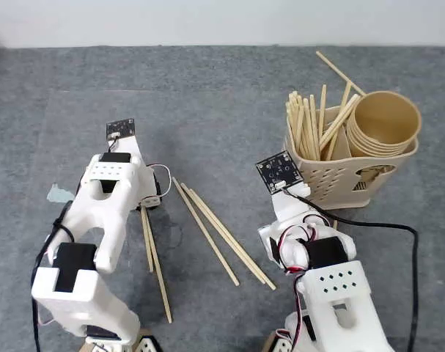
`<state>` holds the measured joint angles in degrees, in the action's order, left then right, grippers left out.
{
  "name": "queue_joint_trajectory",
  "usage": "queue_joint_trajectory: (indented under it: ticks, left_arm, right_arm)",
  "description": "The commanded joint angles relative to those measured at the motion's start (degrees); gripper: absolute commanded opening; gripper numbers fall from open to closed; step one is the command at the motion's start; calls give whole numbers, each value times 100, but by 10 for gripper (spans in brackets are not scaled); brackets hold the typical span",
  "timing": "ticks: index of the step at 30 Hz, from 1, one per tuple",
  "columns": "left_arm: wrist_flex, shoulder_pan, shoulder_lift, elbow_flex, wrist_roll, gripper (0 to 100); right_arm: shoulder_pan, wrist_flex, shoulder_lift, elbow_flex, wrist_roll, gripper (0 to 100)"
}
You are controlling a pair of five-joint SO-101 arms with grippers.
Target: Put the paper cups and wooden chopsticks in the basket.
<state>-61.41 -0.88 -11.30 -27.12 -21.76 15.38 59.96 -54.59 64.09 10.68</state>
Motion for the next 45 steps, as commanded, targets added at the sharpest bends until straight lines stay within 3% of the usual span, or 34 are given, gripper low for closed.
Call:
queue_joint_trajectory:
  ticks: [1,4,10,18,25,33,45]
  left_arm:
    - [-26,44,26,-31,-53,224]
    - [-70,44,9,-31,-53,189]
    - [-484,44,-589,462,-26,8]
    - [-1371,44,-1618,1587,-44,11]
    - [-1538,44,-1635,1833,-44,11]
    - [-2497,44,-1635,2686,-18,11]
    - [-3165,26,-1635,3415,-9,11]
  right_arm:
    - [4,-48,-101,-35,-53,9]
    - [4,-48,-101,-35,-53,9]
    - [4,-48,-101,-35,-53,9]
    - [-13,-48,-101,-35,-53,9]
    - [-22,-48,-101,-35,-44,9]
    - [-22,-57,-101,-35,-26,9]
    - [-22,-66,-101,-35,-18,9]
